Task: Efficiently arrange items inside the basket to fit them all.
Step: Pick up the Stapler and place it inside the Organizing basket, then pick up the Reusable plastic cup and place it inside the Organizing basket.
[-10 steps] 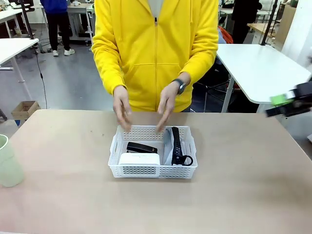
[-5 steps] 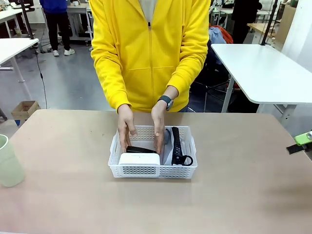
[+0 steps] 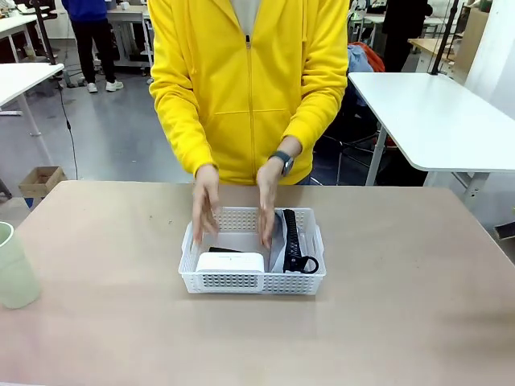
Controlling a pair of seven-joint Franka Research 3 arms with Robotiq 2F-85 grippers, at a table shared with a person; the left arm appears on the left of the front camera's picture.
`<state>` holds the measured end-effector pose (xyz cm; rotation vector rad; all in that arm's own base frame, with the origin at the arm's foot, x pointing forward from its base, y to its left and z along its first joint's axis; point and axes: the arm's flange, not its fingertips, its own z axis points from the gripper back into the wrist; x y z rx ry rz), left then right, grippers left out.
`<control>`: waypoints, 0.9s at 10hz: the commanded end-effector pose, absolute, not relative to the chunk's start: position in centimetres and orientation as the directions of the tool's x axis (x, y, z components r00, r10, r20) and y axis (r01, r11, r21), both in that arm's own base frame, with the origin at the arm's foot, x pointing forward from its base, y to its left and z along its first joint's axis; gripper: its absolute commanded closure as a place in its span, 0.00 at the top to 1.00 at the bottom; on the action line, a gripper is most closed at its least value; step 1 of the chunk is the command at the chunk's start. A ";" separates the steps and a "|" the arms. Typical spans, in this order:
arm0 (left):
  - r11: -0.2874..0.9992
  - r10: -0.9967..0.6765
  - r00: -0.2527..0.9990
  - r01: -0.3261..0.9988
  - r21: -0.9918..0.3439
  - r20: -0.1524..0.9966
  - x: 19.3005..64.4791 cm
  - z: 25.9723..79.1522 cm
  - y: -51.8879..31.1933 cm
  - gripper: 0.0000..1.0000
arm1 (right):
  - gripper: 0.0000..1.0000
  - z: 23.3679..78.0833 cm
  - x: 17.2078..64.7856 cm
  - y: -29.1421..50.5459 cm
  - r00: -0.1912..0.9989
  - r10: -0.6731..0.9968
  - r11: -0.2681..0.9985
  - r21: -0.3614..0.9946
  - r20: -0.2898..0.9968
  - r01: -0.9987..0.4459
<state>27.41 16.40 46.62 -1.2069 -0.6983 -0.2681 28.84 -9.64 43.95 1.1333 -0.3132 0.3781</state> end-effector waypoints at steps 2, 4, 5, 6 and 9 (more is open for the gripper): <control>0.341 0.179 0.758 0.550 -0.762 0.627 27.4 47.0 16.3 1.00 | 1.00 44.2 28.9 -9.3 0.903 0.115 0.360 0.830 0.413 -0.426; 0.341 0.179 0.758 0.550 -0.762 0.627 27.4 47.0 16.3 1.00 | 1.00 44.2 28.9 -9.3 0.903 0.115 0.360 0.830 0.413 -0.426; 0.341 0.179 0.758 0.550 -0.762 0.627 27.4 47.0 16.3 1.00 | 1.00 44.2 28.9 -9.3 0.903 0.115 0.360 0.830 0.413 -0.426; 0.341 0.179 0.758 0.550 -0.762 0.627 27.4 47.0 16.3 1.00 | 1.00 44.2 28.9 -9.3 0.903 0.115 0.360 0.830 0.413 -0.426; 0.341 0.179 0.758 0.550 -0.762 0.627 27.4 47.0 16.3 1.00 | 1.00 44.2 28.9 -9.3 0.903 0.115 0.360 0.830 0.413 -0.426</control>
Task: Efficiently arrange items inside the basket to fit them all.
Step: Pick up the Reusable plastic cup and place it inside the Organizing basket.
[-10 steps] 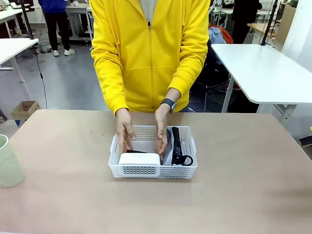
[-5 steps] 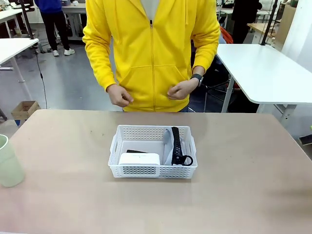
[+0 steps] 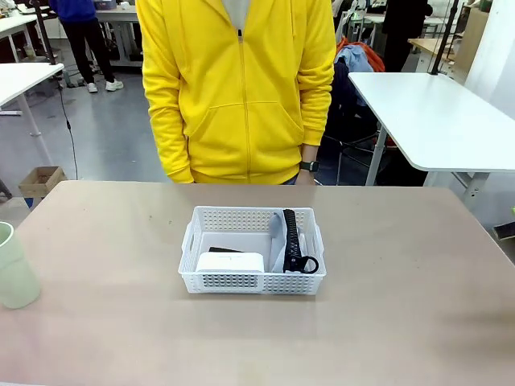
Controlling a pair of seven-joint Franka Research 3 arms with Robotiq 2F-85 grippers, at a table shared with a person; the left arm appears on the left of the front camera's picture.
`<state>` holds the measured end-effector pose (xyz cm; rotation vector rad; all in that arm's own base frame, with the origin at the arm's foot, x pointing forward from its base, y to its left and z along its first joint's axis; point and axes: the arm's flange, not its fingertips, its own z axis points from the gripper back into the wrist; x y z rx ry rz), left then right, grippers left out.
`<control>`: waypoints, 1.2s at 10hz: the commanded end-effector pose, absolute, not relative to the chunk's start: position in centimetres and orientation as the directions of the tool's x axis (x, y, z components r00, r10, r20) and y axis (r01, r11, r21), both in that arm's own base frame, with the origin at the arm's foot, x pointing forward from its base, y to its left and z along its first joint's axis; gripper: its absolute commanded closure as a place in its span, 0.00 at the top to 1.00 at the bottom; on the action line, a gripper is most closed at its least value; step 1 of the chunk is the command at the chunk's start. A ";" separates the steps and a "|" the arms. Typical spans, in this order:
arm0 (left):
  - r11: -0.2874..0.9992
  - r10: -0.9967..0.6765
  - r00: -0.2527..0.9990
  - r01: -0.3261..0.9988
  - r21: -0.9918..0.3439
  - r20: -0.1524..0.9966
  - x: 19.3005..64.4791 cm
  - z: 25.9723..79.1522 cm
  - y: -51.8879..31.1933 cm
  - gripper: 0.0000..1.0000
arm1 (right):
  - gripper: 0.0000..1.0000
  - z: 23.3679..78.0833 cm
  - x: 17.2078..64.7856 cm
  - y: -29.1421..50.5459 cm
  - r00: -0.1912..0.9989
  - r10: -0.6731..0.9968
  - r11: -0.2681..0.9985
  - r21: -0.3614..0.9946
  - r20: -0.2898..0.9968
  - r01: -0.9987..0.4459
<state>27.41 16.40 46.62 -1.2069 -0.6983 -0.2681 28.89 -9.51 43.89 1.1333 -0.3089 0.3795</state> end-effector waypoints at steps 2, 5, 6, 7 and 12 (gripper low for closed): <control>0.341 0.179 0.758 0.550 -0.762 0.627 27.4 47.0 16.3 1.00 | 1.00 44.2 28.9 -9.3 0.903 0.115 0.360 0.830 0.413 -0.426; 0.382 0.071 0.750 0.589 -0.712 0.658 28.4 47.5 16.0 1.00 | 1.00 44.2 28.9 -9.3 0.903 0.115 0.360 0.830 0.413 -0.426; 0.384 0.009 0.722 0.636 -0.669 0.691 28.4 47.5 16.2 1.00 | 1.00 44.2 28.9 -9.3 0.903 0.115 0.360 0.830 0.413 -0.426; 0.429 -0.004 0.718 0.629 -0.648 0.696 28.1 47.0 16.9 1.00 | 1.00 44.2 28.9 -9.3 0.903 0.115 0.360 0.830 0.413 -0.426; 0.424 0.143 0.757 0.535 -0.730 0.638 24.1 45.6 25.8 1.00 | 1.00 44.2 28.9 -9.3 0.903 0.115 0.360 0.830 0.413 -0.426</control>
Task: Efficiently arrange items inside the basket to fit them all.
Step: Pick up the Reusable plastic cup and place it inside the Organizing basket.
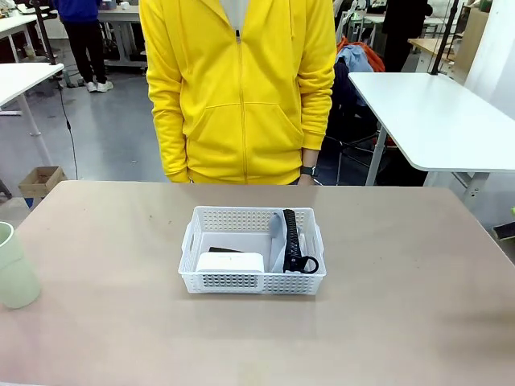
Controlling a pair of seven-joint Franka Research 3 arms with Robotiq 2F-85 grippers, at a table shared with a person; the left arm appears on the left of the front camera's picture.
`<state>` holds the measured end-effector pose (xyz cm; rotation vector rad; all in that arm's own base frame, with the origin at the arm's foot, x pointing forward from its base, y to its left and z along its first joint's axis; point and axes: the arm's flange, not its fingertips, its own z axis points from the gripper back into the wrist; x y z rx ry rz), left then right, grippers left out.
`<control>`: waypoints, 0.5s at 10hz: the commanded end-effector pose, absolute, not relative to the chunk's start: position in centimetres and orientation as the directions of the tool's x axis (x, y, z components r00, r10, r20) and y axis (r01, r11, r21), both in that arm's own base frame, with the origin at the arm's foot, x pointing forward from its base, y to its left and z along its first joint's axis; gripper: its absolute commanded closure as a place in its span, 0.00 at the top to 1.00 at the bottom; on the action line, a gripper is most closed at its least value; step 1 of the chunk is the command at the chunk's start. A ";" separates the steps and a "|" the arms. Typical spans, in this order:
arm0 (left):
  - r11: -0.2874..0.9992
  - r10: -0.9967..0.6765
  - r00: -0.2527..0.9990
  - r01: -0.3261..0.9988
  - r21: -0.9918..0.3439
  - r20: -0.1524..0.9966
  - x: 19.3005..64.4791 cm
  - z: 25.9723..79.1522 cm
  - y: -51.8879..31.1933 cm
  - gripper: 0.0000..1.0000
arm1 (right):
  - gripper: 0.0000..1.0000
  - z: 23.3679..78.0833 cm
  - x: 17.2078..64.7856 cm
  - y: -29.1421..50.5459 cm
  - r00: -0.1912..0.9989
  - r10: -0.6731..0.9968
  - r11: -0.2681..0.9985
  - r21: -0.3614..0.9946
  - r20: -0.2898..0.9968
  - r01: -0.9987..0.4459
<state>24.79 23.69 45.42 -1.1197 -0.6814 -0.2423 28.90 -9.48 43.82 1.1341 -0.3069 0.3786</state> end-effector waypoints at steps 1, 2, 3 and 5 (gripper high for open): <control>0.418 0.147 0.750 0.543 -0.728 0.644 23.0 45.0 27.6 1.00 | 1.00 44.2 28.9 -9.3 0.903 0.115 0.360 0.830 0.413 -0.426; 0.425 0.153 0.743 0.546 -0.722 0.652 22.3 44.1 29.2 1.00 | 1.00 44.2 28.9 -9.3 0.903 0.115 0.360 0.830 0.413 -0.426; 0.413 0.166 0.754 0.532 -0.739 0.636 22.3 42.5 30.4 1.00 | 1.00 44.2 28.9 -9.3 0.903 0.115 0.360 0.830 0.413 -0.426; 0.355 0.182 0.780 0.516 -0.780 0.599 23.0 39.7 31.3 1.00 | 1.00 44.2 28.9 -9.3 0.903 0.115 0.360 0.830 0.413 -0.426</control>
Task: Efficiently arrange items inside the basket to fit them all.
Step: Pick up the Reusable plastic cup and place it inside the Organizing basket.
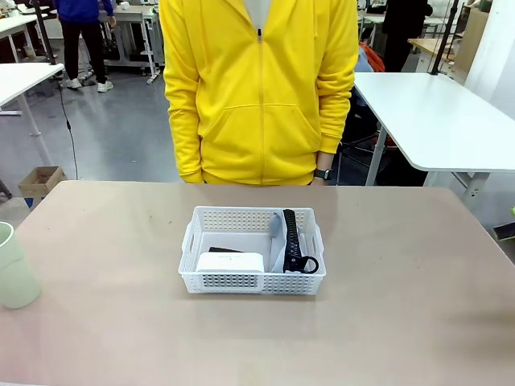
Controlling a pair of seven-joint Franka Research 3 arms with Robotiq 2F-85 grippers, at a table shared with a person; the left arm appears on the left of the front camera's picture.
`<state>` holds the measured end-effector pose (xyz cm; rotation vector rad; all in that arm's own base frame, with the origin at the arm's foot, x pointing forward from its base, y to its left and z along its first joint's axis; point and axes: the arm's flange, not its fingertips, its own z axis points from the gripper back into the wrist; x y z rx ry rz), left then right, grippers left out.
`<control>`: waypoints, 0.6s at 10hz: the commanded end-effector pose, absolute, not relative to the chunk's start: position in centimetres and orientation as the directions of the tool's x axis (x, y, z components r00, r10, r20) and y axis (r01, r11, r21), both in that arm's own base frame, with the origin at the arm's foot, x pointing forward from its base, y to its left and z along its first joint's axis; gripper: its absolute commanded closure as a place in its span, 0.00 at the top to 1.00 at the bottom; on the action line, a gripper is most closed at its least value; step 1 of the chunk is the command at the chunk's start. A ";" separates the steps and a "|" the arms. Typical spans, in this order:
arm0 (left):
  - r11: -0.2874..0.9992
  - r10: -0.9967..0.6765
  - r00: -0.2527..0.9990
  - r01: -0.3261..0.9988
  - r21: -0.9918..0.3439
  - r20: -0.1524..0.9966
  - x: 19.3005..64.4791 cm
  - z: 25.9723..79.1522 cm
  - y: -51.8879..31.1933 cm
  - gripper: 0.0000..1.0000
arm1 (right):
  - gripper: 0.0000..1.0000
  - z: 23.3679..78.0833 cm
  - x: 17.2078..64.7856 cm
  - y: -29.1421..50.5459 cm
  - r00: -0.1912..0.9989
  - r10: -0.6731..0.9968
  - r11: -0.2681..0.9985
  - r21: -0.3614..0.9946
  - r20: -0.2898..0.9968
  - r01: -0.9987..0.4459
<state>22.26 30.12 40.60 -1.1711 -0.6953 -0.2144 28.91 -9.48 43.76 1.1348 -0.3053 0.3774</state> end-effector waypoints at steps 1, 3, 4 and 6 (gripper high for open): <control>0.373 0.200 0.776 0.505 -0.779 0.599 23.5 39.3 31.5 1.00 | 1.00 44.2 28.9 -9.3 0.903 0.115 0.360 0.830 0.413 -0.426; 0.384 0.198 0.785 0.489 -0.783 0.587 22.8 39.1 30.5 1.00 | 1.00 44.2 28.9 -9.3 0.903 0.115 0.360 0.830 0.413 -0.426; 0.384 0.198 0.785 0.489 -0.783 0.587 22.8 39.1 30.5 1.00 | 1.00 44.2 28.9 -9.3 0.903 0.115 0.360 0.830 0.413 -0.426; 0.384 0.198 0.785 0.489 -0.783 0.587 22.8 39.1 30.5 1.00 | 1.00 44.2 28.9 -9.3 0.903 0.115 0.360 0.830 0.413 -0.426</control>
